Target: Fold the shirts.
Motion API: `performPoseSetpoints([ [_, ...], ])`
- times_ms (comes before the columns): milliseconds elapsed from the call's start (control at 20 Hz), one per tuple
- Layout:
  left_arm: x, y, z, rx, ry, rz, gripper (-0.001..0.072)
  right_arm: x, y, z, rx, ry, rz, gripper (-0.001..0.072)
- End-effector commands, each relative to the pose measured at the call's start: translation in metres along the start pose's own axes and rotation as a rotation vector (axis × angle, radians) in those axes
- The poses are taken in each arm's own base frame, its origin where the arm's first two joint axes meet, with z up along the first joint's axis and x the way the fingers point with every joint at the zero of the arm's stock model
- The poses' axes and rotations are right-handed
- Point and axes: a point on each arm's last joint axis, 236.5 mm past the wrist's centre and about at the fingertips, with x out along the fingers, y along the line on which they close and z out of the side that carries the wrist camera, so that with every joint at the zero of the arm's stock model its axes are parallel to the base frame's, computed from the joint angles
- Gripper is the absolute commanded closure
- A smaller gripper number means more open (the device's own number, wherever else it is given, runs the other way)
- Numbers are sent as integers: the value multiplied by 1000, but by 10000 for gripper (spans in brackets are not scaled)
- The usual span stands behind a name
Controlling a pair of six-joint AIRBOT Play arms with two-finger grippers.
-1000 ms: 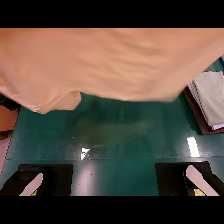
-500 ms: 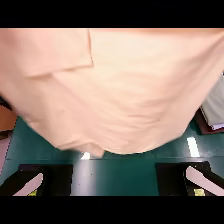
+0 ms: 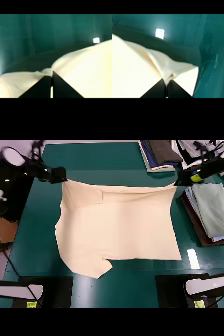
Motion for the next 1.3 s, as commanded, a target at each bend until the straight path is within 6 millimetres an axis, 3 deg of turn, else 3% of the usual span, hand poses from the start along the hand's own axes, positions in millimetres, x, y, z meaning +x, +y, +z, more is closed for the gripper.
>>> performPoseSetpoints([
  [0,34,27,0,-65,0,2,686,30,-13,21,-5,9,-10,698],
  [50,29,30,1,-79,7,-13,686,25,-14,29,-11,-12,-14,698],
  [150,19,34,-18,-84,98,-46,685,14,-13,27,-32,-7,-22,698],
  [300,14,41,-70,-37,300,-47,685,11,-26,-7,-41,88,-85,698],
  [500,31,46,-123,-101,427,-63,685,30,-32,-63,12,181,-80,697],
  [700,42,51,-171,-190,534,-59,679,46,-28,-84,53,165,-52,696],
  [750,42,52,-174,-198,540,-57,405,48,-23,-83,65,141,-33,655],
  [800,42,52,-173,-218,536,-51,173,48,-20,-79,72,112,-23,433],
  [850,39,50,-171,-224,531,-49,170,45,-18,-74,76,86,-17,309],
  [1050,-4,41,-164,-163,495,-9,172,12,1,-76,52,60,9,310],
  [1150,-30,48,-193,-148,502,81,171,-10,12,-81,28,39,11,310],
  [1250,-50,46,-244,-183,525,117,171,-28,19,-80,12,-14,4,310],
])
